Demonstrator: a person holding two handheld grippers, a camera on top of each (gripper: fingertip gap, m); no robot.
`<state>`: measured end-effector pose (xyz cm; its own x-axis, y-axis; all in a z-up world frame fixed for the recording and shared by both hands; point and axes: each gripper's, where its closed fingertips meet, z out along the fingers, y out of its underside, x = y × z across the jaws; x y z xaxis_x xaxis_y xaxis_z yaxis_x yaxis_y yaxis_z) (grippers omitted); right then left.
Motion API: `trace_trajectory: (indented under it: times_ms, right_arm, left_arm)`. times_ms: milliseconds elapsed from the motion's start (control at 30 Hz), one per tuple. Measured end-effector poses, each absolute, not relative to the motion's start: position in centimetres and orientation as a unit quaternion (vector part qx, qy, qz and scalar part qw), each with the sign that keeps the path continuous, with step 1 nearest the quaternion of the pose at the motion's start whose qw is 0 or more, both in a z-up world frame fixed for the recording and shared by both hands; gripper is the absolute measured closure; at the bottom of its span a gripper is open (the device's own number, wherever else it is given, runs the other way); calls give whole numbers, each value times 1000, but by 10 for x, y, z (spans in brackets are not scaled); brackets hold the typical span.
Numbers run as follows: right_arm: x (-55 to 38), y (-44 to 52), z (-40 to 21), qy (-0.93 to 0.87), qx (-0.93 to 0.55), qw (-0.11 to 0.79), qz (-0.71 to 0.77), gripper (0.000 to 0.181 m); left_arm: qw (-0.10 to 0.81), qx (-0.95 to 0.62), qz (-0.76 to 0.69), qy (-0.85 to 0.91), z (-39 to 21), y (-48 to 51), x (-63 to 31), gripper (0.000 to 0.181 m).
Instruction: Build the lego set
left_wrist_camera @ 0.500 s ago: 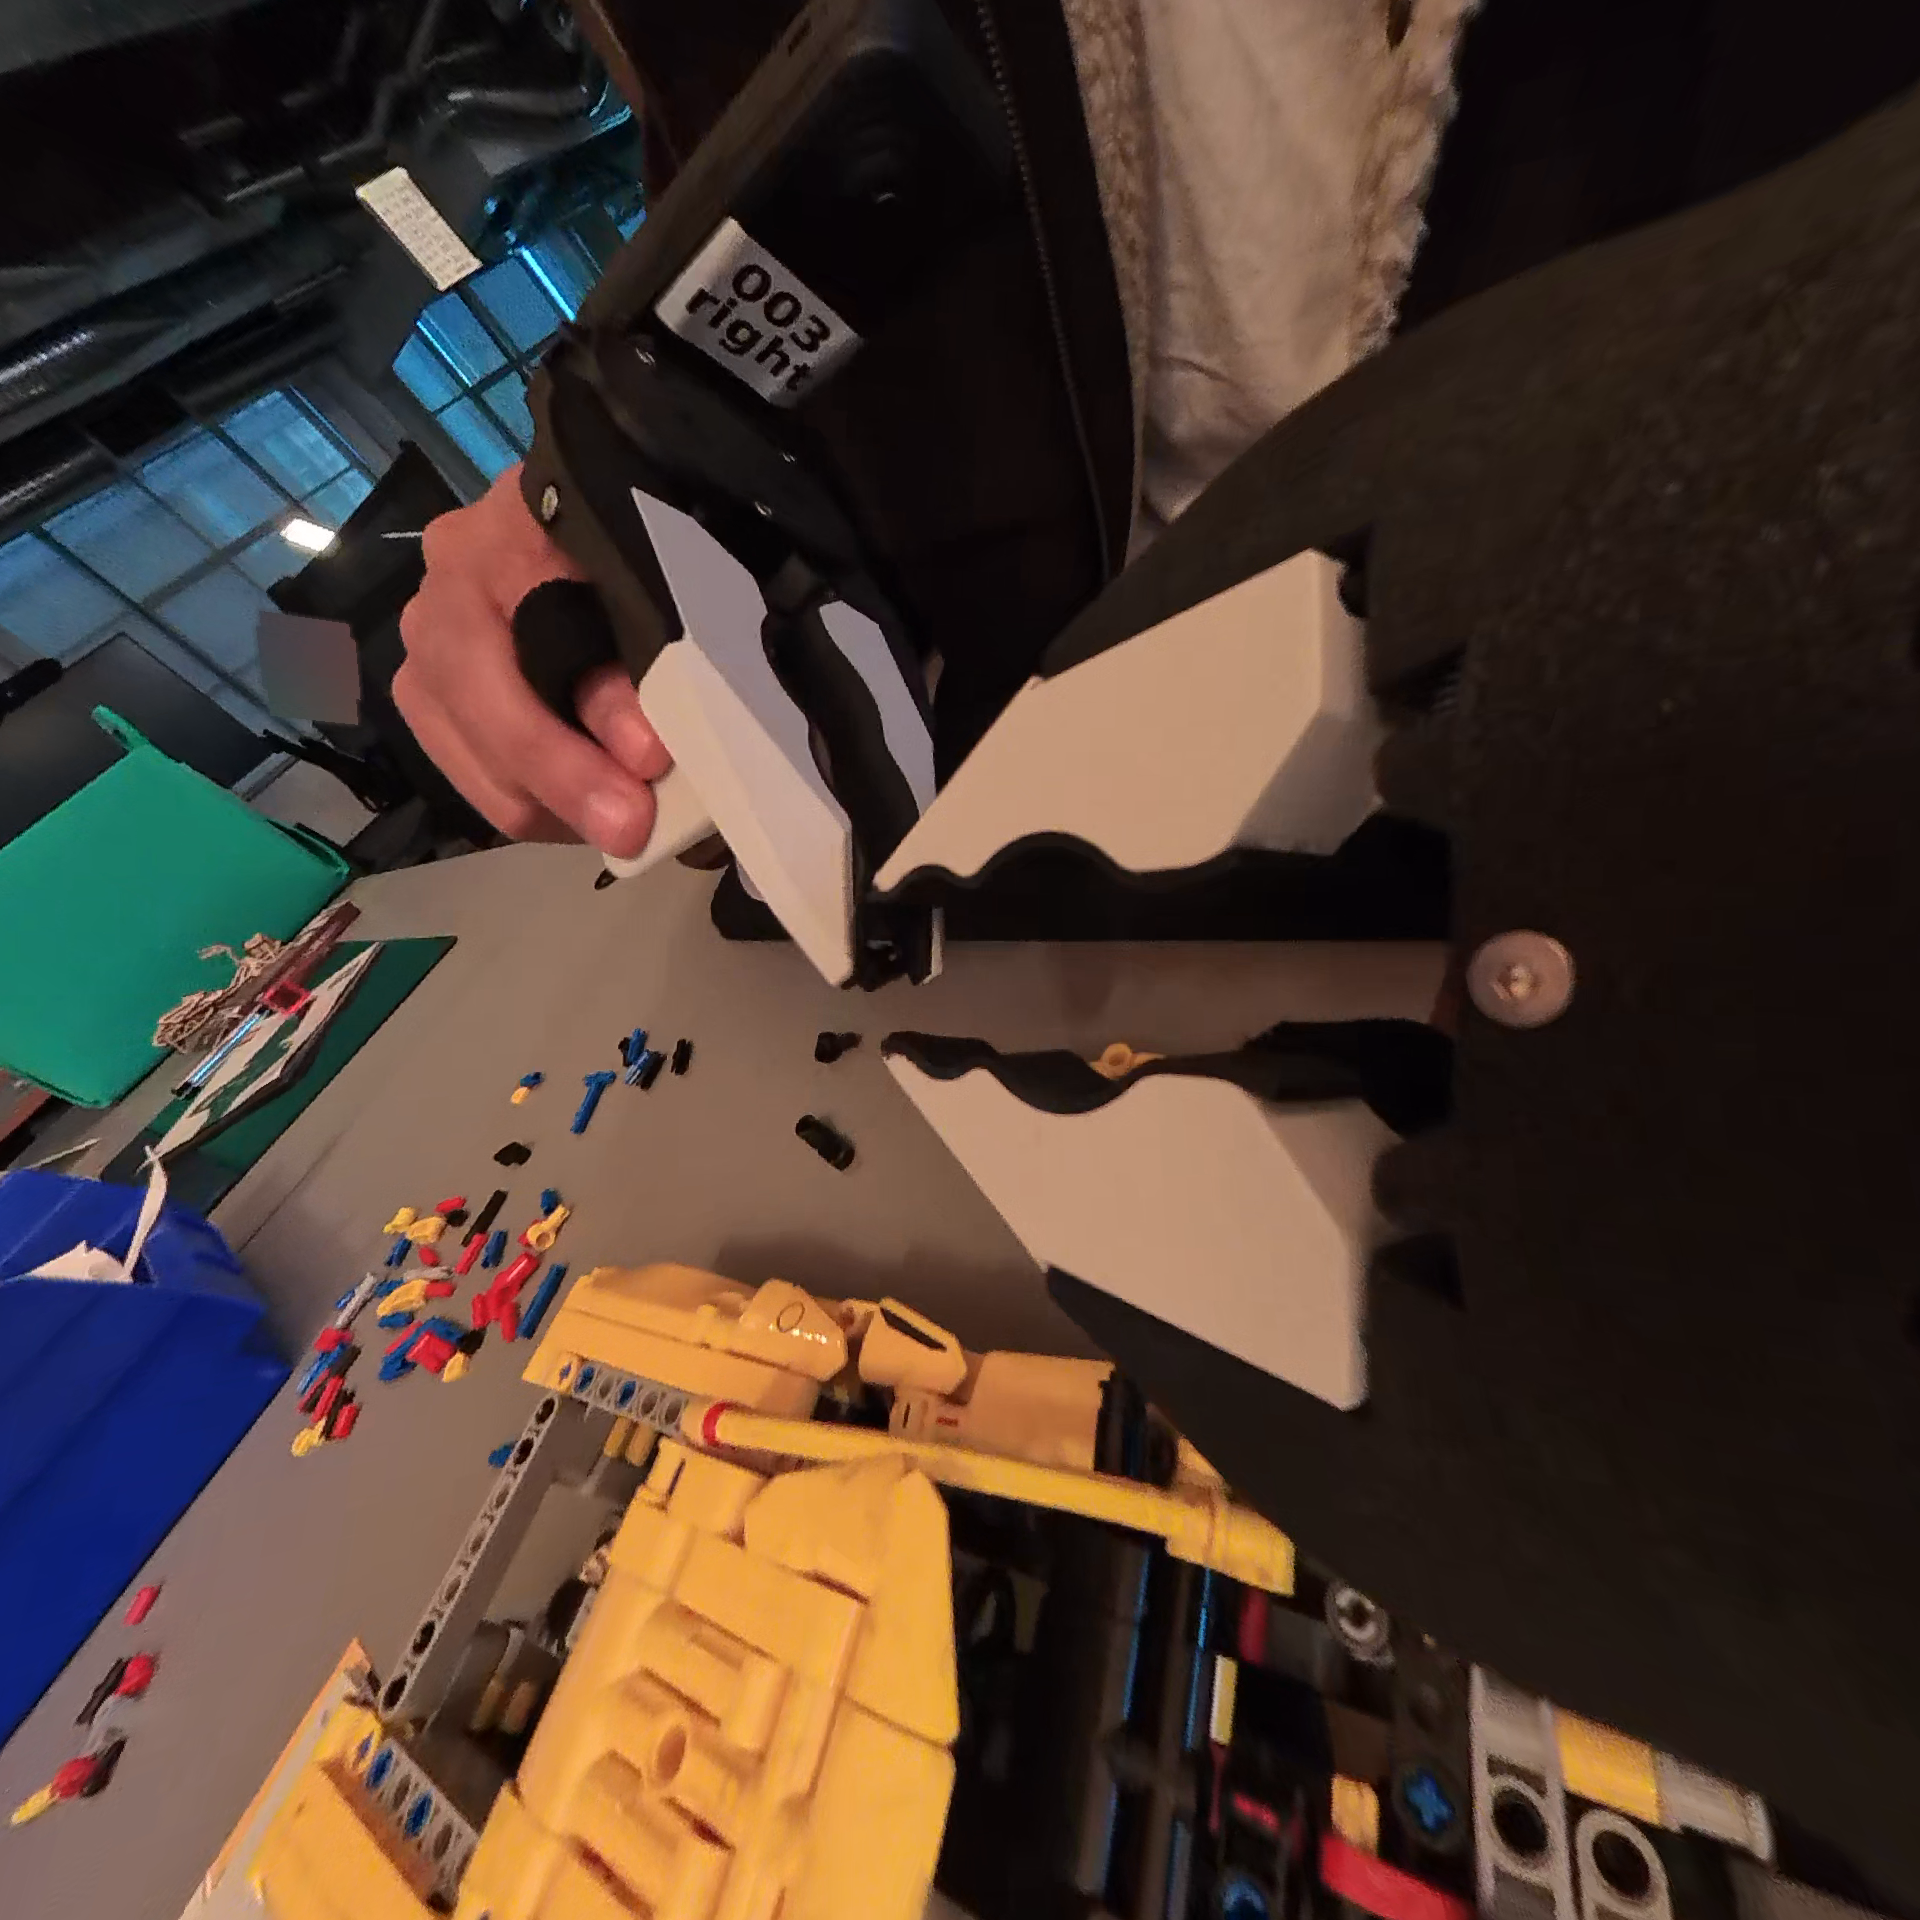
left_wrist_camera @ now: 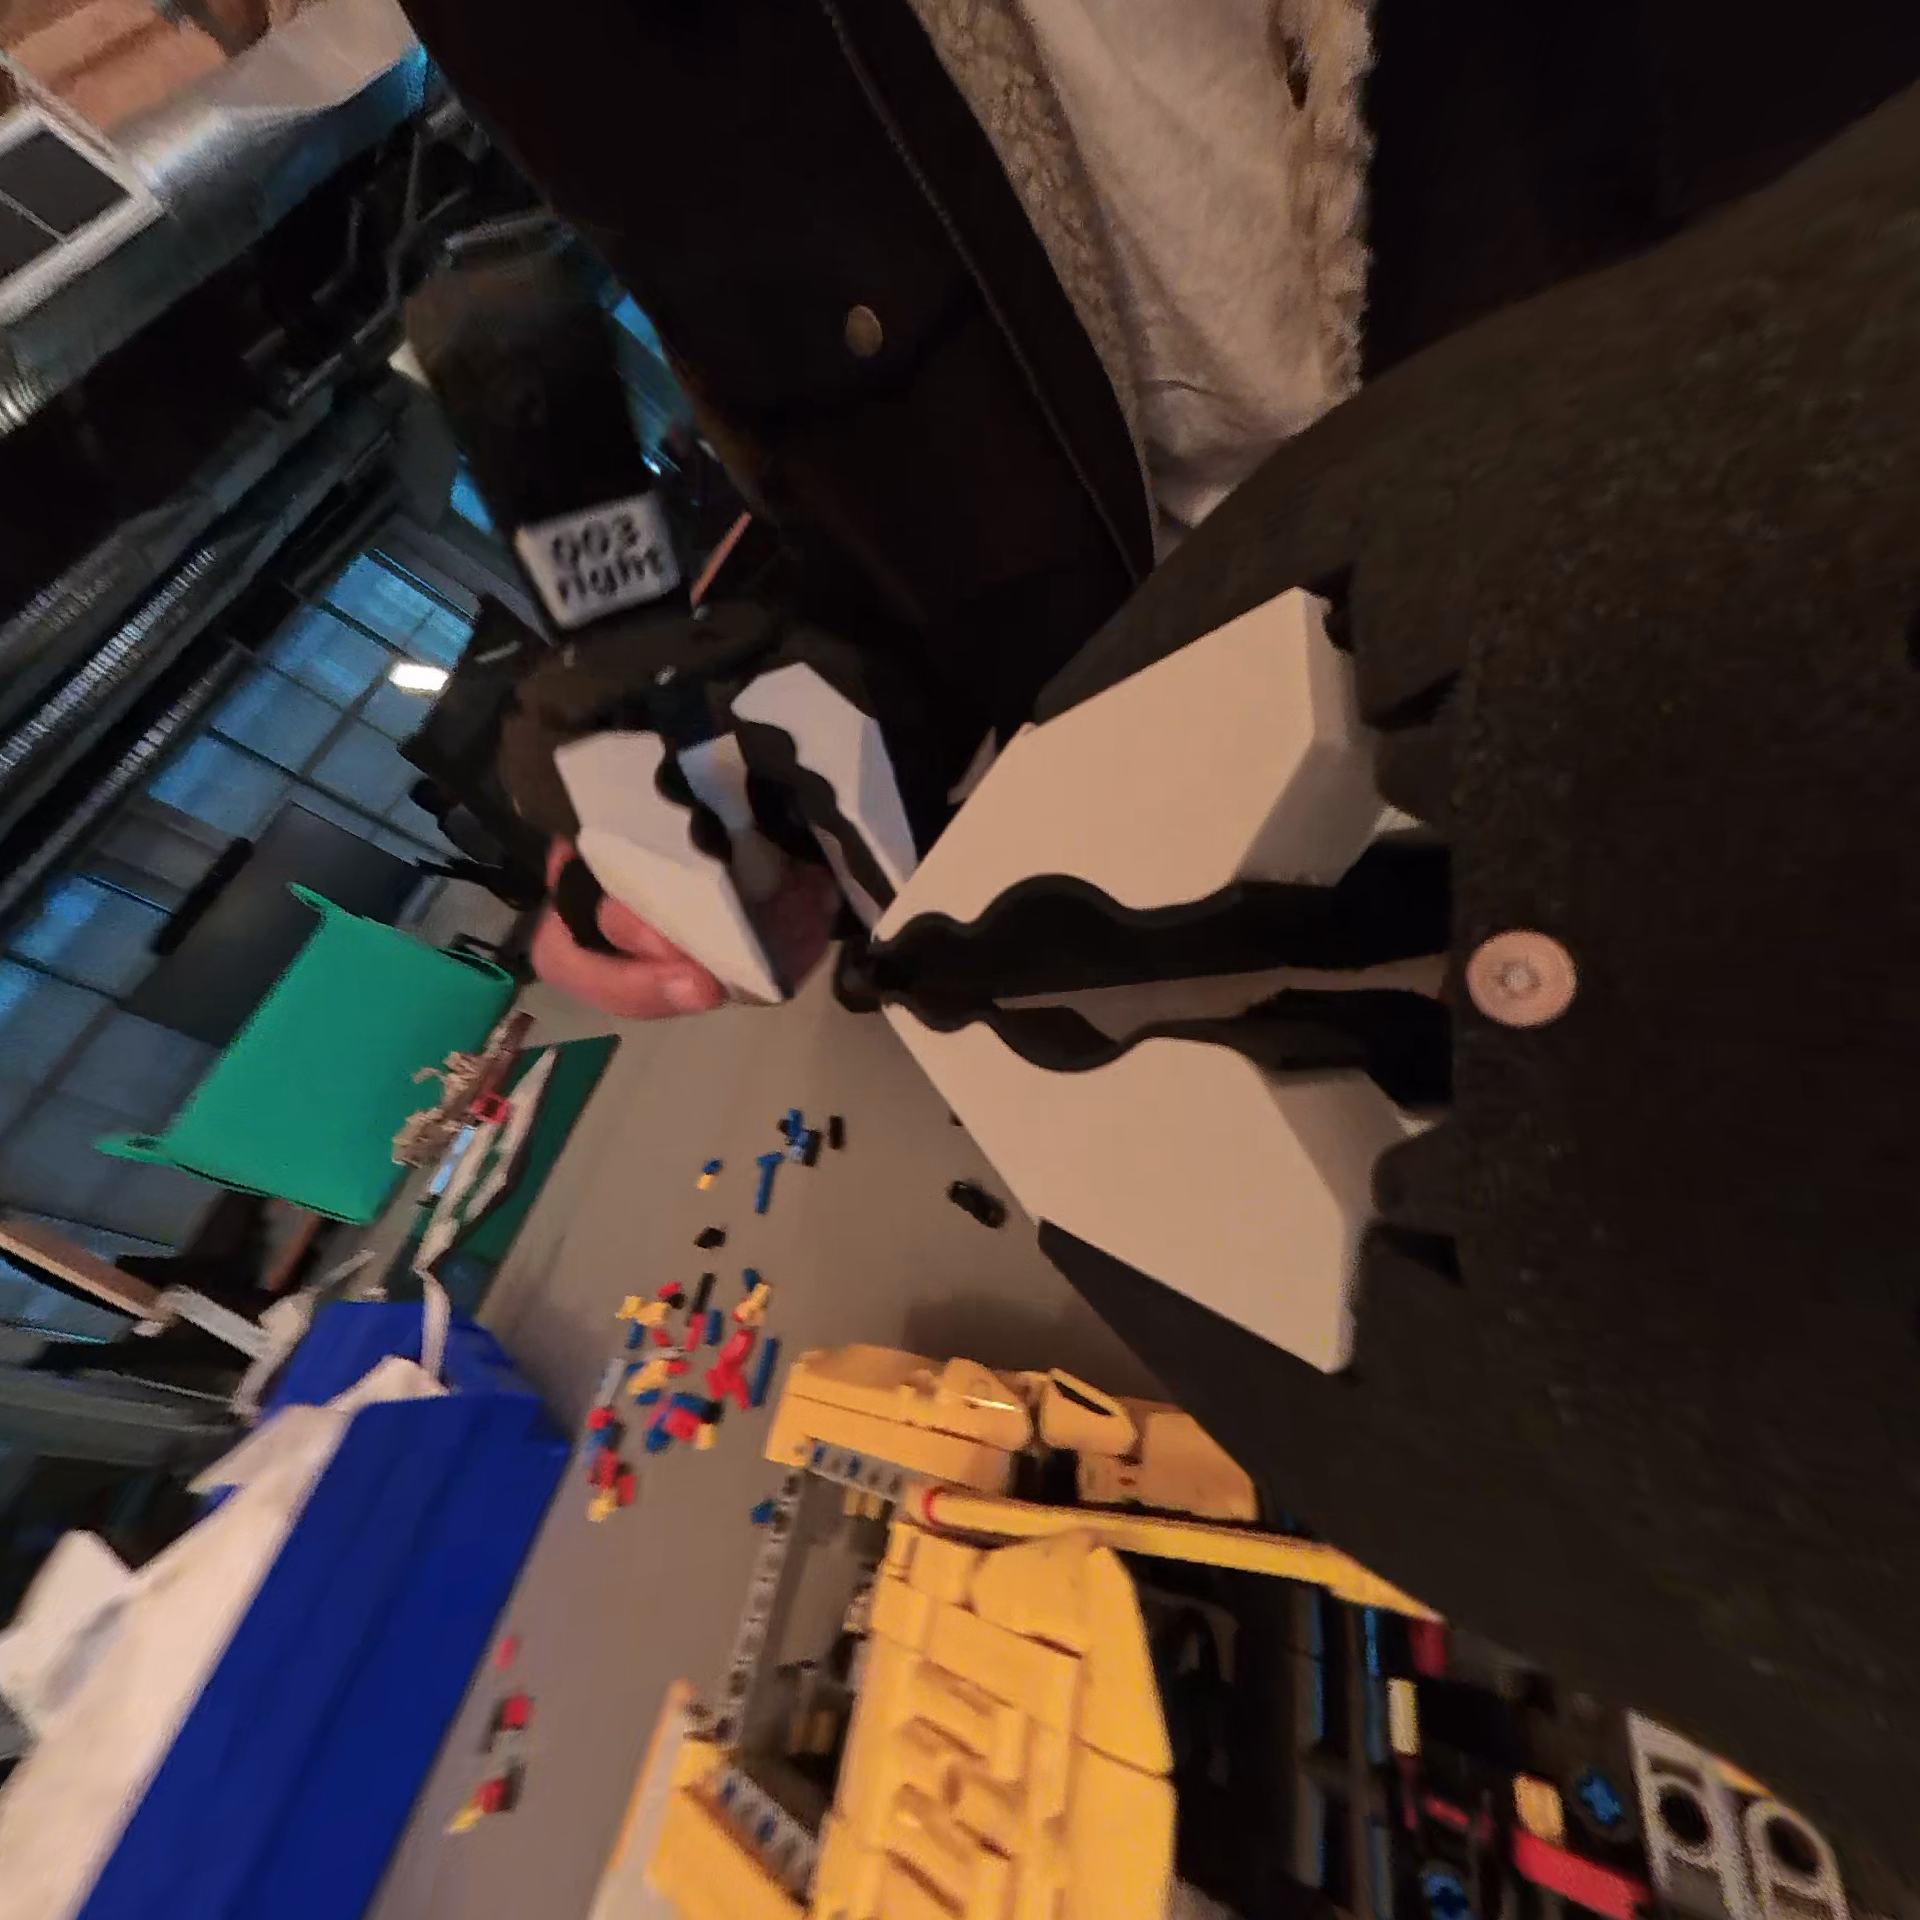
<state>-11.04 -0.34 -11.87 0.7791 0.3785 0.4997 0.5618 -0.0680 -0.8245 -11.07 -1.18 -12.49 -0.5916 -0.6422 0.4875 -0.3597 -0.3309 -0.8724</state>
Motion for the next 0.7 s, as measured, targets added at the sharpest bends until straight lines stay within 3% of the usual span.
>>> trace_trajectory:
  times_ms: [133, 233, 333, 567, 700]
  right_arm:
    - [-120, -11, -102, -145, -727, 622, 250, 159]
    - [-140, -20, -85, -46, -640, 542, 542, 147]
    - [-147, -29, -74, -3, -555, 446, 702, 149]
    - [-138, -28, -78, 49, -495, 374, 783, 166]
    - [-139, -28, -90, 58, -502, 338, 794, 165]
  left_arm:
    - [167, -365, -737, 544, -90, -11, -122, 177]
    - [231, -319, -731, 557, -80, -15, -128, 177]
    - [300, -275, -704, 583, -78, -21, -132, 177]
    - [362, -224, -665, 614, -80, -30, -137, 177]
    - [370, -219, -641, 636, -89, -34, -134, 177]
